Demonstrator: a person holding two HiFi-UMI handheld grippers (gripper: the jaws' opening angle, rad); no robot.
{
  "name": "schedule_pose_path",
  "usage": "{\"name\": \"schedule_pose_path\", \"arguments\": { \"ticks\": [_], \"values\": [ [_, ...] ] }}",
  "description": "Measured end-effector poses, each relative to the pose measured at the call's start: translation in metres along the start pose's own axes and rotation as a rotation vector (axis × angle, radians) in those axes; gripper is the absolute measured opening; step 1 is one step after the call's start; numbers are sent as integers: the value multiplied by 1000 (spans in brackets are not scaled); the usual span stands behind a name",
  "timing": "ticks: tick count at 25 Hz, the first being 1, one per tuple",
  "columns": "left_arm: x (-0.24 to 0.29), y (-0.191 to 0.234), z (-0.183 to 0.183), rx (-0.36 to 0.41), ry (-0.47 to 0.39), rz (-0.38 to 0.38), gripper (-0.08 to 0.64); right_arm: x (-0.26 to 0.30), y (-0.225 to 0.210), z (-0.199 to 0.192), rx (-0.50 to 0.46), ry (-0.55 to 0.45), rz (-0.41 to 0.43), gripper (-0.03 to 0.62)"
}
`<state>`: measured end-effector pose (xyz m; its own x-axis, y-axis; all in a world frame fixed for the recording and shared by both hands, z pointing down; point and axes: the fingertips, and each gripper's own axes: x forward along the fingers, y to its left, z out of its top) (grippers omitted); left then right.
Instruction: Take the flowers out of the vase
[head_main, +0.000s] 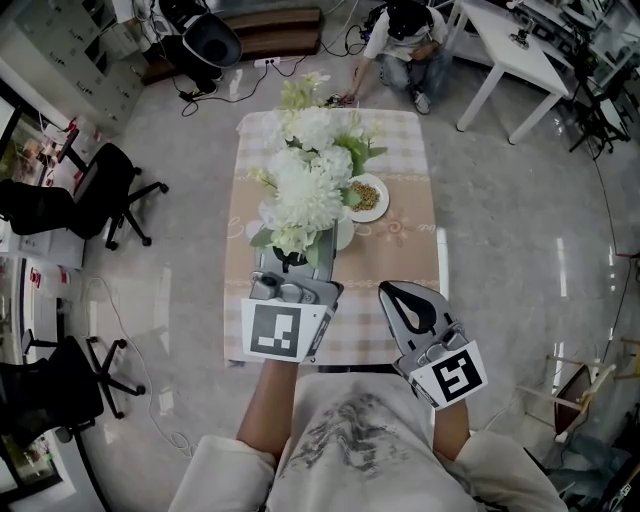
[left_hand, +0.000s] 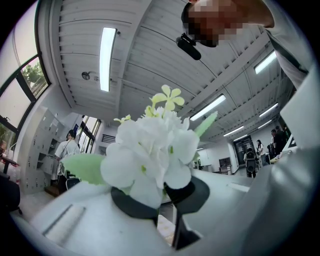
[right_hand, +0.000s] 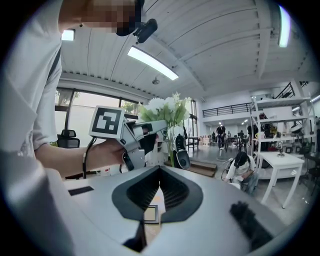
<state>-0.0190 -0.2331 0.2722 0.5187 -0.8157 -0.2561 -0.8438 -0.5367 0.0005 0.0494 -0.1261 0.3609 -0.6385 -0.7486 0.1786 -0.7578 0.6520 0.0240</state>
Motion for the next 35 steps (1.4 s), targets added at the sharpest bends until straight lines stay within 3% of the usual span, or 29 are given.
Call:
{"name": "schedule_pose_path", "arguments": {
  "ticks": [9, 23, 35],
  "values": [
    [-12, 1, 10, -1, -3, -2, 51, 0, 4, 4, -9, -5, 9, 16],
    [-49, 6, -2, 8, 39, -32, 50, 8, 22, 9, -30, -12, 26, 15],
    [-78, -18, -25, -44, 155, -121, 50, 7, 23, 18, -51, -39, 13, 15]
  ]
}}
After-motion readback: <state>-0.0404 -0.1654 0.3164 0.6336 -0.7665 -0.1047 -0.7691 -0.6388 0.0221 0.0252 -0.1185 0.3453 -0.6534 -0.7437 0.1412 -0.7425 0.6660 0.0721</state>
